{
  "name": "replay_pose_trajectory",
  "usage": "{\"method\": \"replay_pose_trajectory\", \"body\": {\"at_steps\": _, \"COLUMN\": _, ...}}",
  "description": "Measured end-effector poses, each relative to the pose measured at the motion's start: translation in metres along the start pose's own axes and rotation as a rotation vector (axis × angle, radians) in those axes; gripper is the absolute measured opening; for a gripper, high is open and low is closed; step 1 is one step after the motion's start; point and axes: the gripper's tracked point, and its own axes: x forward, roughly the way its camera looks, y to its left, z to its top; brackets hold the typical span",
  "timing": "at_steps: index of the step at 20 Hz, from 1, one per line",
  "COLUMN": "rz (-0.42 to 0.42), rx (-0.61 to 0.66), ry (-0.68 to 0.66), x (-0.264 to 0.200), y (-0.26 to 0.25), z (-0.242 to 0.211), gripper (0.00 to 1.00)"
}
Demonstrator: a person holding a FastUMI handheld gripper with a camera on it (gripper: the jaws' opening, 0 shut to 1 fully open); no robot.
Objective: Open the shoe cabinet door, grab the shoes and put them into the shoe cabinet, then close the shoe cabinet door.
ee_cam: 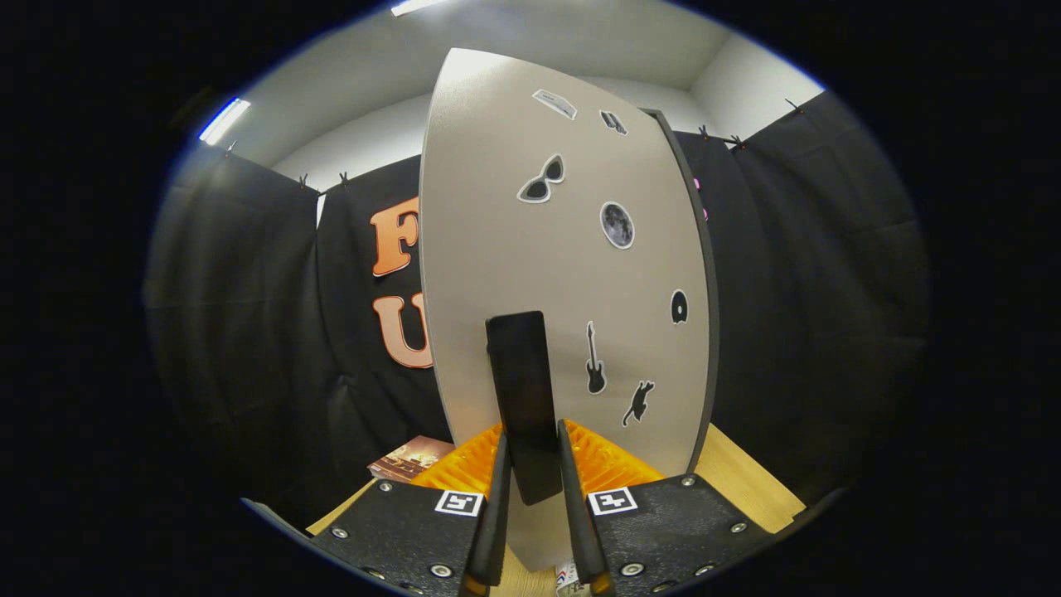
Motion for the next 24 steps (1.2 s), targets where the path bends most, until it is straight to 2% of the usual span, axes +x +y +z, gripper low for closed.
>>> {"method": "replay_pose_trajectory", "body": {"at_steps": 14, "rz": -0.07, "rx": -0.018, "ry": 0.014, "x": -0.055, "y": -0.063, "z": 0.003, "gripper": 0.3}}
{"method": "replay_pose_trajectory", "body": {"at_steps": 24, "rz": -0.142, "rx": -0.037, "ry": 0.005, "x": -0.072, "y": -0.083, "z": 0.004, "gripper": 0.28}}
